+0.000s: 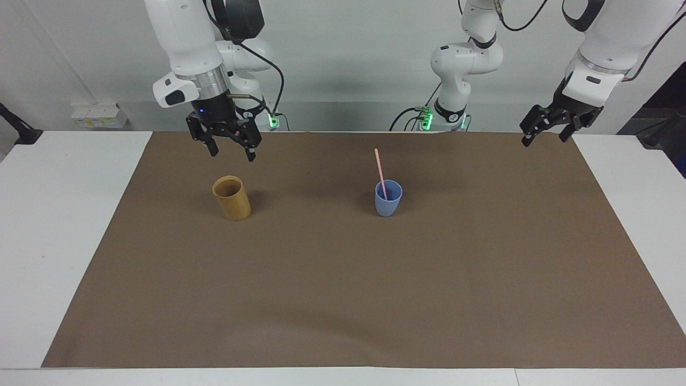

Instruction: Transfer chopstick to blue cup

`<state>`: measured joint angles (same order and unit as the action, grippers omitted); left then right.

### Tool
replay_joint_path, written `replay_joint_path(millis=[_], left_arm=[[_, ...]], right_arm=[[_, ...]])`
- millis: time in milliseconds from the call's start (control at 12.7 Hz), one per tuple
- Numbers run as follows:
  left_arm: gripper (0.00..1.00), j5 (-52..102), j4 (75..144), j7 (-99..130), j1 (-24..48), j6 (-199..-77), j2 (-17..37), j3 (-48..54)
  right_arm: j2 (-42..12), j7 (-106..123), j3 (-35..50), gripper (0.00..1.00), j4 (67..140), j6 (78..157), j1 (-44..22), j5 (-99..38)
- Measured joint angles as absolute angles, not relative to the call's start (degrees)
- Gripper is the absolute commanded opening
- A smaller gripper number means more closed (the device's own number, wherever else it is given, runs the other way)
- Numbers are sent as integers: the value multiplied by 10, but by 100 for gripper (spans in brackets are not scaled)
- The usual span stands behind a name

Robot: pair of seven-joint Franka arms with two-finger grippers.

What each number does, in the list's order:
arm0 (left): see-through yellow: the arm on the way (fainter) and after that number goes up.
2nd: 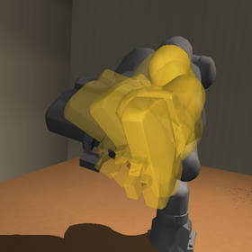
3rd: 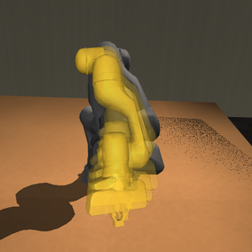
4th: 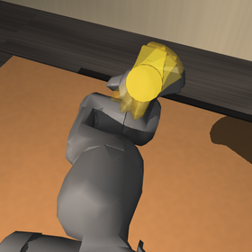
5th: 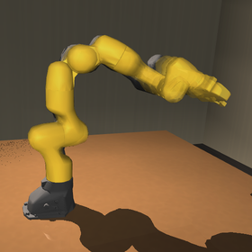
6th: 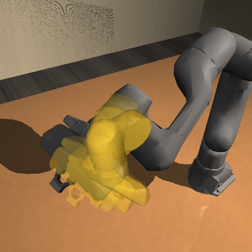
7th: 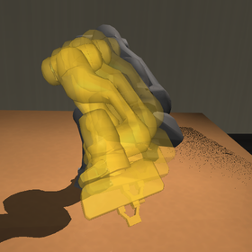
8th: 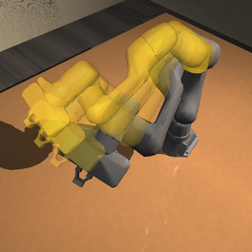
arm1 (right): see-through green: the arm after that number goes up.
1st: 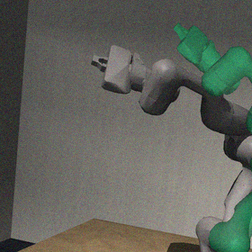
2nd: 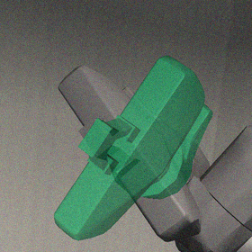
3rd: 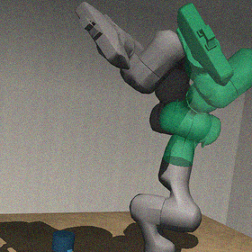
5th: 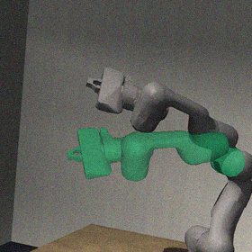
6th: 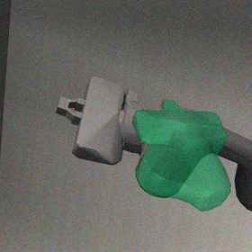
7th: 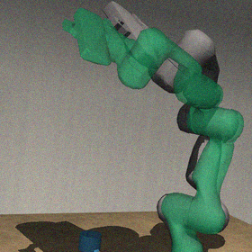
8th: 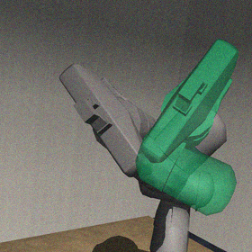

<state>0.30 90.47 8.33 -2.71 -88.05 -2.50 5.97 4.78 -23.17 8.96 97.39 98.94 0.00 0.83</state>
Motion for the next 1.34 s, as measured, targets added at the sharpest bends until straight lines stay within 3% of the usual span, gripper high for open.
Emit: replay_joint_path(millis=[314,707,1336], left_arm=[[100,3,905,83,-27,-881,-25,60],[100,3,905,83,-27,-881,-25,60],[100,3,905,83,-27,-881,-25,60]], right_arm=[[39,-212,89,100,931,954,7,34],[-12,-209,85,100,845,893,19,26],[-8,-127,84,100,860,878,34,23]])
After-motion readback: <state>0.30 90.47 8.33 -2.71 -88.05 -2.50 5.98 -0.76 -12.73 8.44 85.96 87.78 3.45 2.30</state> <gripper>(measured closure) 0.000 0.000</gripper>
